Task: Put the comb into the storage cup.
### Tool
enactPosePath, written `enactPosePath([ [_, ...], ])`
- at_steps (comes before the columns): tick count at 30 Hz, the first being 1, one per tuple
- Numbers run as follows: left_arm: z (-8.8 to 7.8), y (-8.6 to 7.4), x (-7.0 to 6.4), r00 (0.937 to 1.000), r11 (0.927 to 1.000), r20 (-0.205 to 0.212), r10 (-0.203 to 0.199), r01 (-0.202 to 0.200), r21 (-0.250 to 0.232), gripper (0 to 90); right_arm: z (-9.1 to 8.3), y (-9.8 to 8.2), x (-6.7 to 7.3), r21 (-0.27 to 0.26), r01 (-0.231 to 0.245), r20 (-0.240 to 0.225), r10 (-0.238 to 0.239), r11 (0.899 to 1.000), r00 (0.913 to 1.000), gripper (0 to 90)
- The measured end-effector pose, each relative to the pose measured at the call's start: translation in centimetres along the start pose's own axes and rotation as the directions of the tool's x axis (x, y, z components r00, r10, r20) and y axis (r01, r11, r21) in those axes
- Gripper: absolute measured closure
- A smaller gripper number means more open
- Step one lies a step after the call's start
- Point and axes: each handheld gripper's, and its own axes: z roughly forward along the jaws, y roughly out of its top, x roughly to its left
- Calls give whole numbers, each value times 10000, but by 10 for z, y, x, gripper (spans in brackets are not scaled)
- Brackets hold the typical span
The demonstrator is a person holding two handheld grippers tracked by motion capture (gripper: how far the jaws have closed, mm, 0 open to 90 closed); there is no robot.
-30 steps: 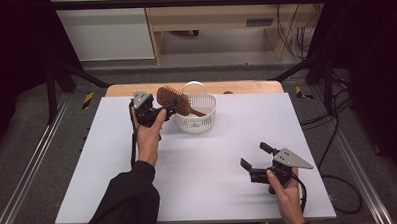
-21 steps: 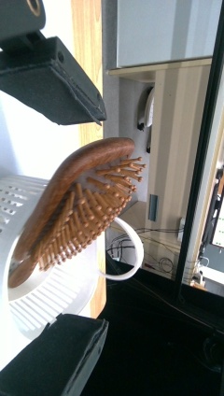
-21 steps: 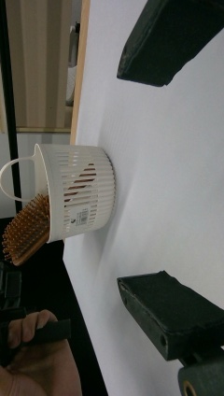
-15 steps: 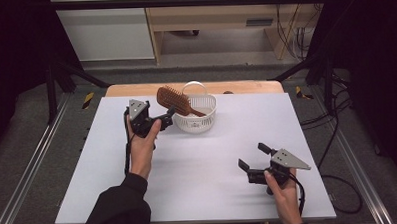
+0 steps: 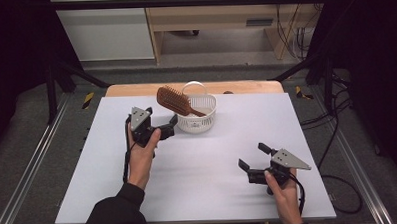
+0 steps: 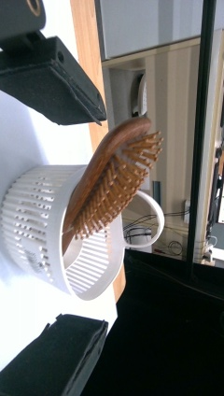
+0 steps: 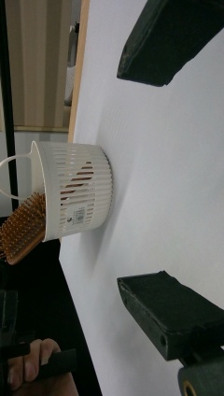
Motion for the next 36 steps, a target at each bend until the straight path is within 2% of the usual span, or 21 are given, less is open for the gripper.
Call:
enactPosePath([
  [4,-4,-4,-4,9998,9998,118,170,-171,96,18,0,0,0,17,-20,-12,20,10000,10000,33],
  [10,-7,-13,-8,9994,9995,309,139,-148,280,19,0,0,1,1,11,-41,-11,10000,10000,33],
  [13,-11,-17,-10,9985,9992,528,134,-153,371,21,0,0,1,1,131,-7,-131,9999,9999,33],
  [17,-18,-17,-10,9984,9992,542,185,-204,338,21,0,0,3,77,296,7,-296,9995,9996,32],
  [21,-30,-15,-10,9977,9978,463,489,-509,432,23,2,-1,6,264,602,64,-604,9978,9982,33],
  [22,-37,-15,-10,9965,9962,475,686,-710,511,22,3,-1,7,291,642,83,-644,9975,9979,33],
  [23,-37,-15,-10,9965,9962,475,686,-710,511,22,3,-1,7,291,642,83,-644,9975,9979,33],
  [24,-45,-13,-8,9953,9951,500,826,-851,502,22,4,-1,8,361,706,96,-710,9969,9974,33],
  [27,-53,-12,-5,9956,9958,584,728,-758,512,22,5,0,10,318,755,195,-761,9966,9969,37],
  [28,-62,-9,1,9958,9966,627,671,-698,427,22,5,0,11,261,735,187,-740,9970,9971,36],
  [31,-72,-5,7,9964,9974,546,652,-668,282,21,4,0,12,260,739,194,-744,9969,9970,32],
  [36,-98,-1,27,9985,9986,246,495,-499,185,21,5,-1,12,391,699,185,-707,9968,9973,30],
])
